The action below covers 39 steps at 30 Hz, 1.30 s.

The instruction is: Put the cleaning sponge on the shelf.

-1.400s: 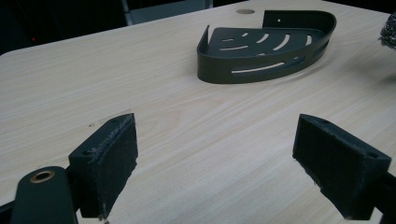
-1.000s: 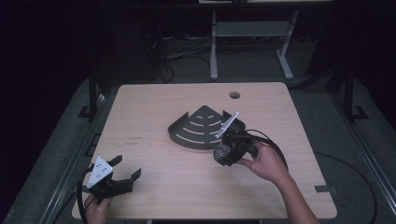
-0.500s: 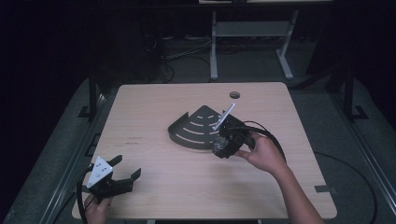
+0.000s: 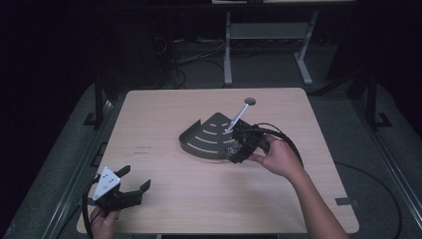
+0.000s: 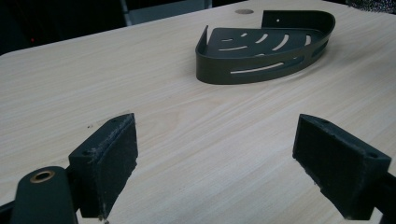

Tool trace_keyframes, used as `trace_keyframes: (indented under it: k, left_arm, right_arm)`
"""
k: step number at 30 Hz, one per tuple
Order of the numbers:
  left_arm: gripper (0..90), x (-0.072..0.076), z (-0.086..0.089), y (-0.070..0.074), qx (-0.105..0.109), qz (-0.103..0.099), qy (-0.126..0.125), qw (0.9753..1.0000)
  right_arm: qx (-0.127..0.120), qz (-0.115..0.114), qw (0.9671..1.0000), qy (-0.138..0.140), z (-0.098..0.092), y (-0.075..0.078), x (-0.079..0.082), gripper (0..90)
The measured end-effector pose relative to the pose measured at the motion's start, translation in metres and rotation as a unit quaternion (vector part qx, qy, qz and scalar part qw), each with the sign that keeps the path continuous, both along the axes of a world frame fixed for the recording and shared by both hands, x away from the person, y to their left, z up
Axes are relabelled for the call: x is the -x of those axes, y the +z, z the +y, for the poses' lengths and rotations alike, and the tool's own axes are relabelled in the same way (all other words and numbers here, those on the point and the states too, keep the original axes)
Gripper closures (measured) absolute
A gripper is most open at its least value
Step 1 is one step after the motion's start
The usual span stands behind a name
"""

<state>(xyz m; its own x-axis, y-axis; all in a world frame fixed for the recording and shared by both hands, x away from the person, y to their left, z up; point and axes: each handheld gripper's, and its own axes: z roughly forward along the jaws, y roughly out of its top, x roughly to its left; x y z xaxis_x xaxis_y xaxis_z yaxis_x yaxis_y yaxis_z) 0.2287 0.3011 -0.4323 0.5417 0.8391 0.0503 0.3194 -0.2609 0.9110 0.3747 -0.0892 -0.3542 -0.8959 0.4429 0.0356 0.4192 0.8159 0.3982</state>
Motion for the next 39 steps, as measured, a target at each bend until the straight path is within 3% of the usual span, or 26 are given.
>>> trace_keyframes:
  k: [21,39]
  left_arm:
    - [13.2,-0.001,0.000,0.000,0.002,0.000,-0.001,1.0000]
    - [13.3,-0.001,0.000,0.001,0.004,-0.001,-0.001,1.0000]
  right_arm:
    - [0.013,0.000,0.9999,-0.001,0.008,0.012,-0.021,33.1]
    - [0.024,0.005,0.9996,-0.010,0.017,0.012,-0.039,33.1]
